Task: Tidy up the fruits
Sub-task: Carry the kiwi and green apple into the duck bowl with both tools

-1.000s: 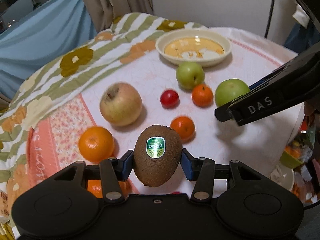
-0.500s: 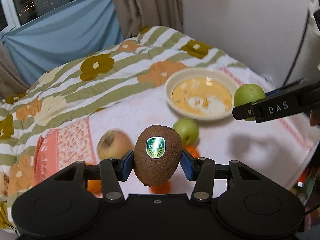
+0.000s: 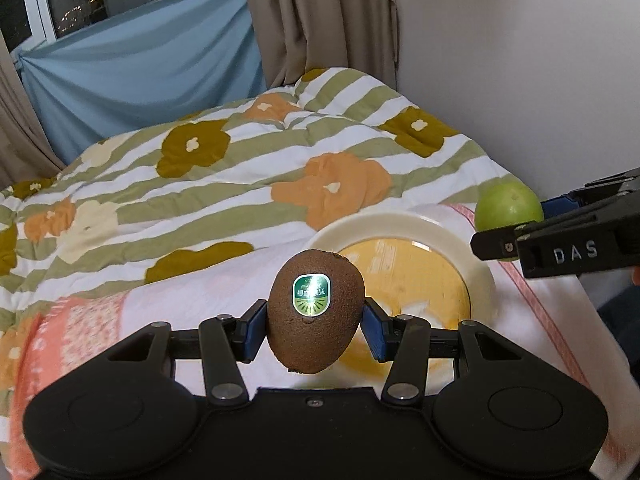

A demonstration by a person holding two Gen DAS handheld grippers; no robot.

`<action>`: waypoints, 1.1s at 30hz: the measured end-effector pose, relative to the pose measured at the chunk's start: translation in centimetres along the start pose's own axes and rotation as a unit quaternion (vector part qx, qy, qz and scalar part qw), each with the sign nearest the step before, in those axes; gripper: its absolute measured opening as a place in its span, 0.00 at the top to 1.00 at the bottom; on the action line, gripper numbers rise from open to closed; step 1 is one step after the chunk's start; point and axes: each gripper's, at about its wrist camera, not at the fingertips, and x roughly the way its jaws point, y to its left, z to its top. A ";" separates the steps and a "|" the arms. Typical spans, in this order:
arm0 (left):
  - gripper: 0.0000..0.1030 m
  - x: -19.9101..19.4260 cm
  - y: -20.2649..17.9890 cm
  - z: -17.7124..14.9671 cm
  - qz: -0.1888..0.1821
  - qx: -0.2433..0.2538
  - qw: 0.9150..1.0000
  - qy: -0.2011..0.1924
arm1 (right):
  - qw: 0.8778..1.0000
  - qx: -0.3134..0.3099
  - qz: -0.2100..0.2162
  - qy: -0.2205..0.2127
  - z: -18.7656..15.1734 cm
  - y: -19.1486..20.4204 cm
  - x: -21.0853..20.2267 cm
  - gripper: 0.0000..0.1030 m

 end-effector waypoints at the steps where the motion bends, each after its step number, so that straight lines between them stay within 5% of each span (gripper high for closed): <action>1: 0.48 1.0 -0.3 0.5 0.000 -0.002 1.000 0.003 | 1.000 -0.003 0.003 0.001 0.5 -0.5 0.7 0.33; 9: 0.48 8.6 -2.8 2.2 0.006 0.012 0.999 0.030 | 1.000 -0.010 0.022 0.017 2.3 -2.7 5.6 0.33; 20: 0.46 12.4 -3.7 2.6 0.010 0.022 0.998 0.063 | 0.999 -0.008 0.037 0.040 2.5 -3.6 9.1 0.33; 22: 0.37 12.1 -3.8 2.6 0.006 0.021 0.998 0.054 | 0.998 -0.006 0.040 0.041 2.6 -3.7 9.2 0.32; 24: 0.10 11.7 -3.8 2.9 0.014 0.030 0.999 0.043 | 0.998 -0.005 0.043 0.041 2.8 -3.9 9.3 0.32; 33: 0.08 9.2 -3.3 1.8 0.006 0.025 0.998 0.054 | 0.996 -0.026 0.062 0.055 3.2 -3.6 9.6 0.32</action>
